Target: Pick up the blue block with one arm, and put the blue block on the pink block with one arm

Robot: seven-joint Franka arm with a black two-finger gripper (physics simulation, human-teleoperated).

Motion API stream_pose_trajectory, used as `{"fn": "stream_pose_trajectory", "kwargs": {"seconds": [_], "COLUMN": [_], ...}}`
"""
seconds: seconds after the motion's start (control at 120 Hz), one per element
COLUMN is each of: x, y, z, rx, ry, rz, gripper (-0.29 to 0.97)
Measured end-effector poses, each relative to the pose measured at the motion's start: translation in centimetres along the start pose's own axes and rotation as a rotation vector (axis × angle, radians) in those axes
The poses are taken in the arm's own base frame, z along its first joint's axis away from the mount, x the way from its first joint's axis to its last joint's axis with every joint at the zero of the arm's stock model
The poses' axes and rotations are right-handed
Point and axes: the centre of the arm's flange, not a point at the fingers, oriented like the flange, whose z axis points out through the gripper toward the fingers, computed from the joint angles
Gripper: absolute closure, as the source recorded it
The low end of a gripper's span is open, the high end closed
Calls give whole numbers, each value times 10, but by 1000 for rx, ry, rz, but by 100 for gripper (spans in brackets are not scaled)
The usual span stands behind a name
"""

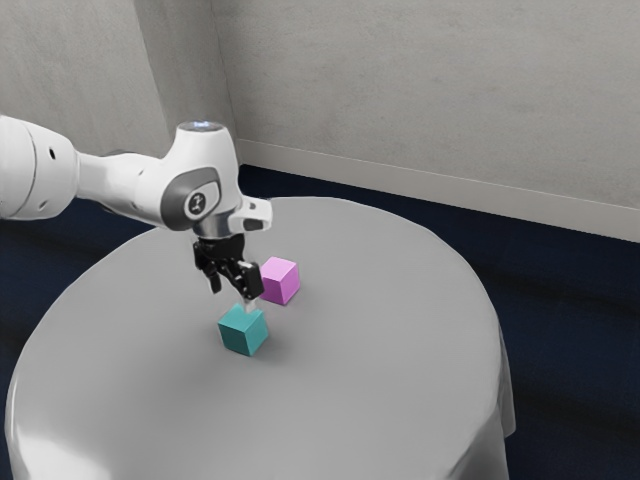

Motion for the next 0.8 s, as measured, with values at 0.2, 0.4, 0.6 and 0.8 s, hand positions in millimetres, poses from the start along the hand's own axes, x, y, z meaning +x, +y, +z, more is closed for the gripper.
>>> {"fn": "stream_pose_trajectory", "kwargs": {"seconds": [0.2,0.4,0.6,0.8], "x": [2,-1,2,5], "y": [-3,-6,-7,-8], "z": [20,40,59,72], "rx": [-7,-19,-30,-34], "ry": [23,29,25,23], "rz": [-1,-9,-13,-12], "gripper": [0,0,0,0]}}
